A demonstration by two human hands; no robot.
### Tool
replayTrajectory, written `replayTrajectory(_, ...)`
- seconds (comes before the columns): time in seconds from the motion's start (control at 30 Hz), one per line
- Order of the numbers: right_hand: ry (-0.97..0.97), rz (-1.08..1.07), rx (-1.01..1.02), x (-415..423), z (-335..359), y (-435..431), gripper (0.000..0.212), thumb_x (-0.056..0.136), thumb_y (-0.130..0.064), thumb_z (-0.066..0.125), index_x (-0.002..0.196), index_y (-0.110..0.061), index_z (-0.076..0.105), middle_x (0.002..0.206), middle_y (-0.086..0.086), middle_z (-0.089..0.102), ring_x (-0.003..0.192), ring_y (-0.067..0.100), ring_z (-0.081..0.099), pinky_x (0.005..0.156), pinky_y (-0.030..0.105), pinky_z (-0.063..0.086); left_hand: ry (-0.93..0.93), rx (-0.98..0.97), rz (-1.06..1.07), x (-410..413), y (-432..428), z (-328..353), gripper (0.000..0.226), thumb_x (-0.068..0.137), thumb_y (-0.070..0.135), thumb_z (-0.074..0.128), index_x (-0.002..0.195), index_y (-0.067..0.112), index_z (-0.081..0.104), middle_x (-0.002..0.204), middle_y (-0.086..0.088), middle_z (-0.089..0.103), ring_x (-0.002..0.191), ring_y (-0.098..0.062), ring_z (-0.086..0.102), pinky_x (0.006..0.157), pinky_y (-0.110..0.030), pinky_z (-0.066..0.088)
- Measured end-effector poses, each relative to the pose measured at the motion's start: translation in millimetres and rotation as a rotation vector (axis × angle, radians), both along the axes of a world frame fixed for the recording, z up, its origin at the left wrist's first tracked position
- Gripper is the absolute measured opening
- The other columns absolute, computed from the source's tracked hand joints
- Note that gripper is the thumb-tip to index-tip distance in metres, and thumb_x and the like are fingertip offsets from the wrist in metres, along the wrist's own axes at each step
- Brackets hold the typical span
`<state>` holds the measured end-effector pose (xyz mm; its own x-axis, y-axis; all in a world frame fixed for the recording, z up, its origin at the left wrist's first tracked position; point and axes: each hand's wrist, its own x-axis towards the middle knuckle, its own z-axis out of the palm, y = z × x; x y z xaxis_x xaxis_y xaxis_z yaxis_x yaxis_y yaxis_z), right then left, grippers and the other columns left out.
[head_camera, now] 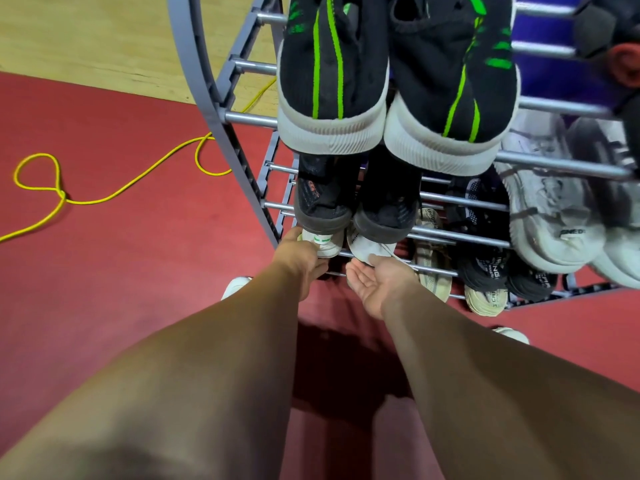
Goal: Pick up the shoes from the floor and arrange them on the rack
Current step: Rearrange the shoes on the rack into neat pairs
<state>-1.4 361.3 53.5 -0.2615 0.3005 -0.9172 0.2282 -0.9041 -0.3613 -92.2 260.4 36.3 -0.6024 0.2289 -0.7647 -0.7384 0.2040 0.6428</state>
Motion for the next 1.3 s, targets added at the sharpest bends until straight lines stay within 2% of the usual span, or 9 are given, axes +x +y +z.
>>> replayTrajectory(0.27,0.022,-0.093,-0.056,2,4,-12,0.029,0.108,-0.004,0.043,0.132,0.005,0.054,0.123,0.020,0.068,0.112,0.029,0.068,0.098,0.036,0.057,-0.017,0.007,0.008,-2,-3,0,0.056,0.096,0.000,0.050,0.140,0.034,0.043,0.116,-0.010,0.072,0.099,-0.027,0.072,0.091,-0.040,0.059)
replayTrajectory(0.47,0.007,-0.089,-0.108,3,12,-10,0.037,0.110,-0.003,0.026,0.135,0.010,0.050,0.133,0.022,0.064,0.123,0.030,0.064,0.098,0.034,0.055,-0.036,0.030,0.035,0,-4,2,0.046,0.096,-0.002,0.052,0.128,0.031,0.048,0.118,-0.014,0.071,0.107,-0.033,0.070,0.095,-0.042,0.057)
replayTrajectory(0.6,0.005,-0.080,-0.132,1,8,-11,0.036,0.109,-0.001,0.023,0.111,0.014,0.055,0.135,0.025,0.061,0.126,0.032,0.061,0.092,0.036,0.053,-0.051,0.042,0.086,1,-3,1,0.049,0.096,-0.005,0.048,0.131,0.030,0.049,0.114,-0.013,0.072,0.105,-0.034,0.071,0.094,-0.046,0.056)
replayTrajectory(0.7,0.005,-0.087,-0.128,1,3,-10,0.039,0.108,0.000,0.023,0.134,0.015,0.048,0.135,0.025,0.062,0.124,0.032,0.062,0.091,0.035,0.054,-0.062,0.038,0.092,1,-4,0,0.050,0.096,-0.005,0.048,0.130,0.032,0.051,0.115,-0.013,0.072,0.102,-0.033,0.072,0.092,-0.046,0.058)
replayTrajectory(0.83,-0.031,-0.016,-0.033,0,-3,-11,0.031,0.108,-0.005,0.042,0.134,0.004,0.056,0.120,0.018,0.070,0.100,0.027,0.071,0.088,0.034,0.059,-0.061,0.020,0.071,0,-3,4,0.045,0.098,-0.002,0.048,0.130,0.029,0.051,0.115,-0.010,0.072,0.100,-0.029,0.072,0.094,-0.044,0.057)
replayTrajectory(1.0,-0.022,0.026,-0.018,6,8,-9,0.042,0.110,-0.009,0.028,0.145,0.000,0.048,0.134,0.019,0.065,0.122,0.029,0.065,0.107,0.040,0.051,-0.076,-0.047,0.056,7,1,19,0.038,0.102,0.011,0.048,0.139,0.021,0.046,0.105,-0.006,0.066,0.092,-0.024,0.068,0.092,-0.041,0.057)
replayTrajectory(1.1,-0.024,0.056,0.039,19,16,-9,0.031,0.109,-0.015,0.043,0.134,-0.004,0.057,0.117,0.015,0.073,0.104,0.026,0.072,0.099,0.039,0.057,-0.104,-0.130,0.036,18,-5,35,0.037,0.102,0.019,0.050,0.139,0.015,0.050,0.096,-0.003,0.055,0.093,-0.026,0.062,0.082,-0.038,0.055)
replayTrajectory(1.23,-0.047,0.114,0.079,48,39,-13,0.018,0.107,-0.017,0.047,0.113,-0.007,0.060,0.090,0.011,0.074,0.085,0.022,0.072,0.079,0.035,0.061,-0.079,-0.218,-0.113,41,-20,68,0.011,0.102,0.014,0.046,0.097,0.007,0.053,0.083,-0.008,0.049,0.087,-0.030,0.056,0.090,-0.046,0.052)
replayTrajectory(1.3,-0.051,0.148,0.113,65,56,-14,0.016,0.106,-0.016,0.047,0.113,-0.008,0.059,0.092,0.013,0.074,0.083,0.022,0.072,0.072,0.035,0.060,-0.038,-0.243,-0.253,53,-24,86,0.027,0.102,0.010,0.046,0.075,0.010,0.046,0.077,-0.008,0.046,0.077,-0.027,0.053,0.091,-0.046,0.051)
